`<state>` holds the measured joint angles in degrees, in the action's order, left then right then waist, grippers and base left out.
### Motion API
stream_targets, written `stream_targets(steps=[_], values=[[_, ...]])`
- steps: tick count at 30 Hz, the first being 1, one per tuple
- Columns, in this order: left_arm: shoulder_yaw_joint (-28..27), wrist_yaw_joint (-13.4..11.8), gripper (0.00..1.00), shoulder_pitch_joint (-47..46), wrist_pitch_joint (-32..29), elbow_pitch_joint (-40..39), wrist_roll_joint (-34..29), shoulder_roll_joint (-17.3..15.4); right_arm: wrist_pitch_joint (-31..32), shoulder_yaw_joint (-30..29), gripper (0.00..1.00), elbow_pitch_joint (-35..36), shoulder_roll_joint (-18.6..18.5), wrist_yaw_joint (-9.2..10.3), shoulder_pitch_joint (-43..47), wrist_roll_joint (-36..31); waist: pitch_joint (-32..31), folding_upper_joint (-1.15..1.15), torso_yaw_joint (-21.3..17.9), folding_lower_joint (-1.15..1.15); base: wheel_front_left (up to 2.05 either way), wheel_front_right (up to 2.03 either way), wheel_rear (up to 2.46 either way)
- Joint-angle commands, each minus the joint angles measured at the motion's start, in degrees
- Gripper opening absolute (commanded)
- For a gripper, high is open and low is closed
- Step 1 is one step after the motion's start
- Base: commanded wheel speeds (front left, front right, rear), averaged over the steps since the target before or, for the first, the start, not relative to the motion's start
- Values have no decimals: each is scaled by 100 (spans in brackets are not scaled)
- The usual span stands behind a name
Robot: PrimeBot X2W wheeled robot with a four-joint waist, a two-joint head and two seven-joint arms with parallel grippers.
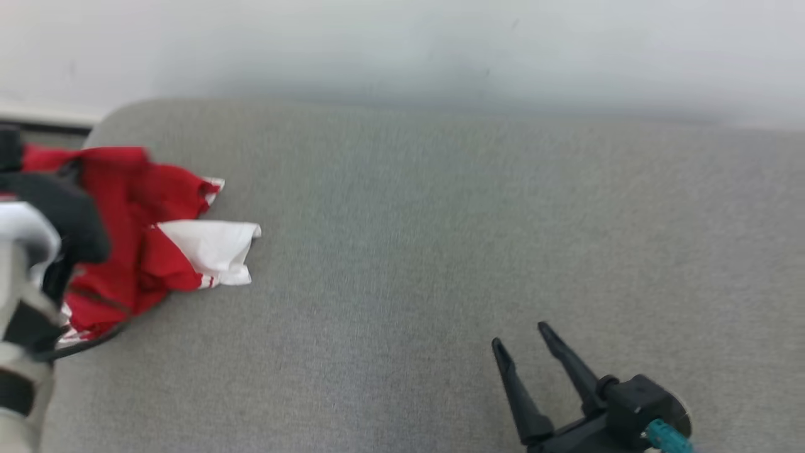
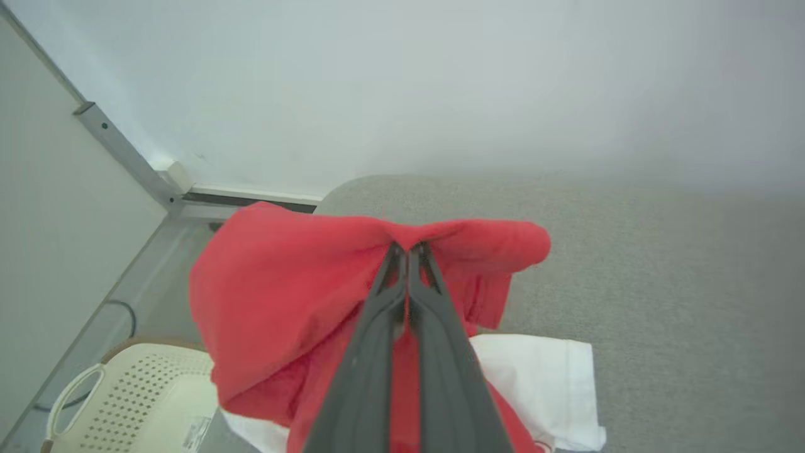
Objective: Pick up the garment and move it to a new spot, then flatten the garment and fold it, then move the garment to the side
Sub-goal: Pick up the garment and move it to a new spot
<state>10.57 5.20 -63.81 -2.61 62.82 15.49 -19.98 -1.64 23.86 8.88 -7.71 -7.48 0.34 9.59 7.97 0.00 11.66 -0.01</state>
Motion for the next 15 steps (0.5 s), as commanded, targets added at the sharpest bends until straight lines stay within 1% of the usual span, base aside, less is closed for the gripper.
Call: stream_targets(steps=[1,3,5,6,9,13,15], values=[[87,87,0,-72,-117,-97,44,89,-87,39,100,-109,74,-2,19,40,-774,0,-222,1,0,0,0],[156,173,0,-210,-261,-333,186,204,-170,56,100,-225,162,-2,49,41,-944,0,-291,1,0,0,0],[316,212,0,-294,-361,-610,176,281,-239,49,100,-316,222,-2,41,16,-1055,0,-382,1,0,0,0],[383,212,0,-305,-427,-753,270,377,-269,25,100,-349,242,-2,37,4,-1099,0,-431,1,0,0,0],[631,220,0,-266,-635,-1313,678,658,-332,-10,100,-452,292,-2,35,-25,-1239,0,-631,1,0,0,0],[953,217,0,-195,-977,-2137,1352,752,-382,-40,100,-533,343,-2,104,-45,-1379,0,-941,1,0,0,0],[1027,219,0,-221,-1082,-2530,1675,805,-391,-37,100,-558,358,-2,116,-51,-1420,0,-1111,1,0,0,0]])
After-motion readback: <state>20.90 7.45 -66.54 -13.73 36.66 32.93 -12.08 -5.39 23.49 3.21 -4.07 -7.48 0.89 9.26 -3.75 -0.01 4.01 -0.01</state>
